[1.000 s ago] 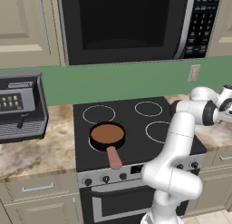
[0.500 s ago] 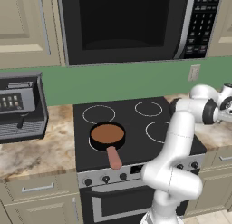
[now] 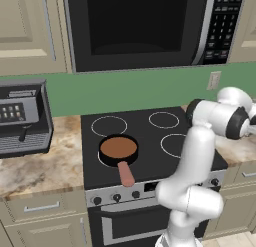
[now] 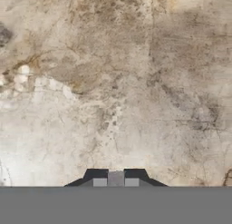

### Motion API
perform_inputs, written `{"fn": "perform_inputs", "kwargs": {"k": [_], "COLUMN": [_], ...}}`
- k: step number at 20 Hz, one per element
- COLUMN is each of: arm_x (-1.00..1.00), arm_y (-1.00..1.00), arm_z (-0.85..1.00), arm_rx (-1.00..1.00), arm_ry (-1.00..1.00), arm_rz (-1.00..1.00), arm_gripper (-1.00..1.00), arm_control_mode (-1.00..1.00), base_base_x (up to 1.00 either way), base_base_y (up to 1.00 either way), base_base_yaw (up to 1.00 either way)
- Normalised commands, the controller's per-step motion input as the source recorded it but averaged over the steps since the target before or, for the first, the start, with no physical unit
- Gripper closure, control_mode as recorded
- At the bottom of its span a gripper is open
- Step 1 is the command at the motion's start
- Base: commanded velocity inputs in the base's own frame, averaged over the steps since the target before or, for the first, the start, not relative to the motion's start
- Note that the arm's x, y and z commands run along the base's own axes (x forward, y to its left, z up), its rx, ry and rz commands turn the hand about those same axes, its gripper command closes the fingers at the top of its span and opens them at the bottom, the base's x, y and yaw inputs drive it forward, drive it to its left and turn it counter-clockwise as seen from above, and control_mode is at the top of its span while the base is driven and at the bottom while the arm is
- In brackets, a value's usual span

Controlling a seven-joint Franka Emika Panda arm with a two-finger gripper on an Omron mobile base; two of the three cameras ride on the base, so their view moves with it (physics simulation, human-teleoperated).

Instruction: Pick up the sugar cube(s) and place them in the saucepan with hot chocolate.

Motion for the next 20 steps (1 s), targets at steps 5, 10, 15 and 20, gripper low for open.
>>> {"fn": "perform_inputs", "kwargs": {"k": [5,10,15,20], "arm_x": [-0.65,-0.25,-0.02,0.00], "arm_y": [0.93,1.00,1.00,1.00], "arm_z": [0.84,0.99,0.78,0.61], "arm_rx": [-0.14,-0.11,0.01,0.10], "arm_ry": [-0.23,-0.11,0.04,0.13], "arm_rz": [0.16,0.24,0.22,0.22], "arm_gripper": [1.00,1.00,1.00,1.00], "arm_control_mode": [-1.00,-1.00,-1.00,-1.00], "base_base_x": [0.00,0.00,0.00,0.00], "base_base_y": [0.00,0.00,0.00,0.00], "base_base_yaw": [0.00,0.00,0.00,0.00]}}
